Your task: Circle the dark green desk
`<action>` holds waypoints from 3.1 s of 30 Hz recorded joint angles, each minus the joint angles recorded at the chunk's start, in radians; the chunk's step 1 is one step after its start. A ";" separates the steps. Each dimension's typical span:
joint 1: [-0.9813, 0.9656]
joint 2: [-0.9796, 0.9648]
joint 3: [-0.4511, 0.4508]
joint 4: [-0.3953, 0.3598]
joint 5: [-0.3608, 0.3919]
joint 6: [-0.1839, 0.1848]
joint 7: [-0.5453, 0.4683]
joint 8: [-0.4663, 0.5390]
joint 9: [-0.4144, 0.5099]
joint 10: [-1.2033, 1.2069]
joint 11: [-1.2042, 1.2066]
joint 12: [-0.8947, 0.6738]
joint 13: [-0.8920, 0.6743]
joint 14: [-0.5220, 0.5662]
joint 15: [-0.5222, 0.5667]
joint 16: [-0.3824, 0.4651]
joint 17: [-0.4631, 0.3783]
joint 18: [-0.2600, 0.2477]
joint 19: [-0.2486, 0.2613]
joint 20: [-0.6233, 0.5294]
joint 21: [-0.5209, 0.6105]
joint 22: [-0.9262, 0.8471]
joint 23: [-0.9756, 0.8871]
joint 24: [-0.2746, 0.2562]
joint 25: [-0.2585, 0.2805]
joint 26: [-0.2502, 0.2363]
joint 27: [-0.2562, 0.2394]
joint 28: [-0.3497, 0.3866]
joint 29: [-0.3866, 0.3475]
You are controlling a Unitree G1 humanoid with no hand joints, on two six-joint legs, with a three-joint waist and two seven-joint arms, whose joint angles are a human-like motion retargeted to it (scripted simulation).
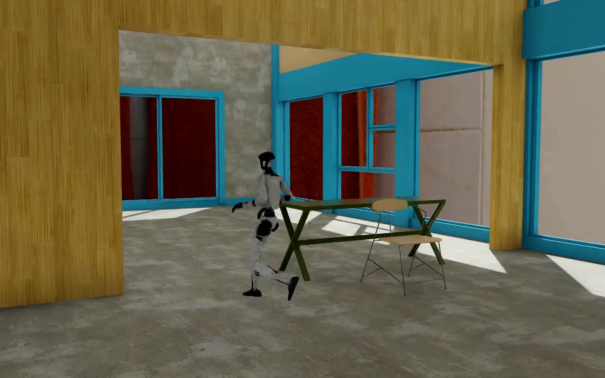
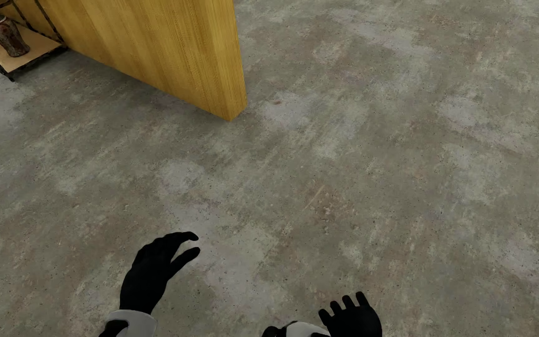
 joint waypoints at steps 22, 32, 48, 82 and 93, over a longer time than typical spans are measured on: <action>-0.090 -0.073 0.045 -0.333 -0.250 -0.089 -0.013 0.211 -0.011 -0.819 0.628 -0.364 -0.047 -0.318 0.132 -0.183 0.255 0.057 0.188 0.228 -0.537 0.857 0.857 0.227 0.532 0.041 0.302 -0.233 -0.138; 0.141 -0.024 -0.024 -0.338 -0.160 -0.067 0.022 -0.079 -0.009 -0.294 -0.160 -0.387 0.075 -0.086 0.155 -0.067 0.232 -0.095 0.000 0.094 -0.454 0.468 1.000 -0.055 0.552 0.018 0.376 -0.152 -0.252; -0.522 0.628 0.171 -0.259 0.134 0.000 -0.134 0.522 0.009 -0.860 0.016 0.196 -0.530 0.067 -0.023 -0.296 0.124 -0.073 0.067 0.405 -0.009 1.029 0.437 0.149 0.717 0.168 0.075 -0.352 -0.676; -0.539 0.636 0.159 -0.238 0.130 0.006 -0.023 0.400 0.016 -0.918 -0.146 0.124 -0.619 0.006 -0.125 -0.288 0.285 0.067 0.097 0.315 0.257 0.923 -0.073 0.172 1.583 0.102 -0.147 -0.408 -0.517; -0.012 -0.083 0.094 -0.287 -0.276 -0.091 0.042 0.128 0.021 -0.794 0.322 -0.180 -0.673 -0.379 0.154 -0.191 0.223 0.038 0.234 0.320 0.299 0.844 -0.288 0.082 1.694 0.107 -0.083 -0.281 -0.529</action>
